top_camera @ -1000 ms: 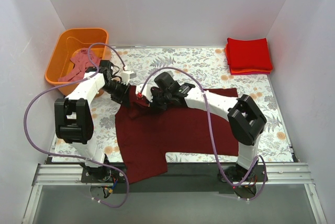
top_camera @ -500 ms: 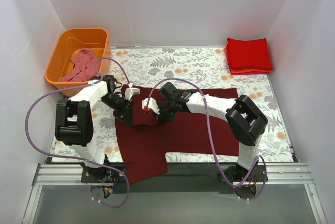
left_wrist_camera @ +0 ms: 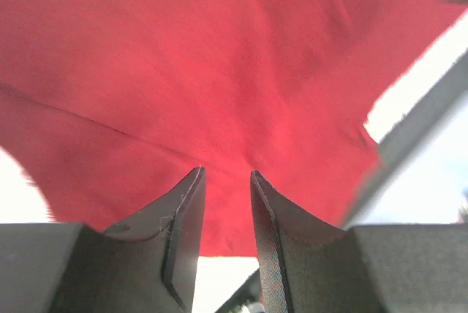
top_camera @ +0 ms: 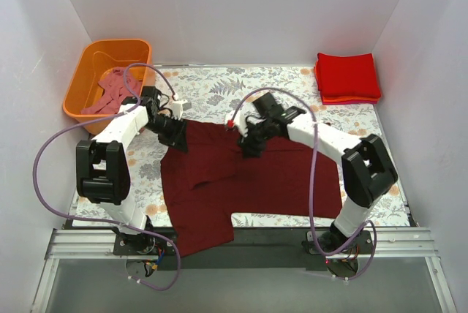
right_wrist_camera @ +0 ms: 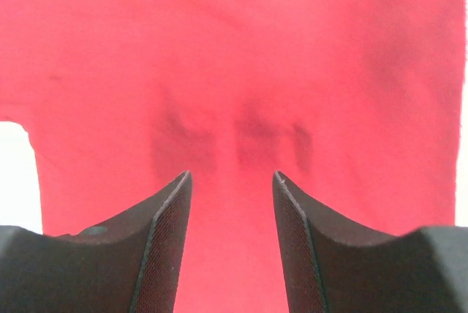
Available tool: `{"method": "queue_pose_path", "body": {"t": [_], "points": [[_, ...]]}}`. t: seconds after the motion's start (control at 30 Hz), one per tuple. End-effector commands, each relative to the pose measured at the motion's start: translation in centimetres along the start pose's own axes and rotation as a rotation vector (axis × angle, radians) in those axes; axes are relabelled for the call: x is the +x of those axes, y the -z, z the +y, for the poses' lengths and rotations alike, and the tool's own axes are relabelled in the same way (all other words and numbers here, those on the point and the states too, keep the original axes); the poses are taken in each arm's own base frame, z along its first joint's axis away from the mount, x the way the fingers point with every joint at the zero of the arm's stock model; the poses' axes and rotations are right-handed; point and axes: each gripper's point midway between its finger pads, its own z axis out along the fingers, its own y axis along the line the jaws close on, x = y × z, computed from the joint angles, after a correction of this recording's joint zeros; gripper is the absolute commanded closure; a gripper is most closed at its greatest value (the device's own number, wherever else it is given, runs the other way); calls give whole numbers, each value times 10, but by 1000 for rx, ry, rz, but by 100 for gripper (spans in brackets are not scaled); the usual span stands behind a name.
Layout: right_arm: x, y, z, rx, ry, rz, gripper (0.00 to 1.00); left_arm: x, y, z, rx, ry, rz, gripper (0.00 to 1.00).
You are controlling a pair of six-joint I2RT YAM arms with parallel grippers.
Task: Fold and stack the t-shirts
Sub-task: Fold the tshirt
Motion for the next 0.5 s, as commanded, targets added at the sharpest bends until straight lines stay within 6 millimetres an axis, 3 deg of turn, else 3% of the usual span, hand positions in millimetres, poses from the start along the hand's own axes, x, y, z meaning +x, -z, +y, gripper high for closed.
{"method": "queue_pose_path", "body": {"t": [0.0, 0.13, 0.27, 0.47], "points": [[9, 54, -39, 127, -152, -36, 46, -68, 18, 36, -212, 0, -225, 70], [65, 92, -79, 282, -328, 31, 50, -85, 8, 58, -268, 67, -231, 71], [141, 130, -112, 457, -477, 168, 52, -90, -7, 73, -327, 114, -244, 71], [212, 152, -136, 572, -624, 275, 55, -94, -19, 94, -462, 107, -268, 71]]}}
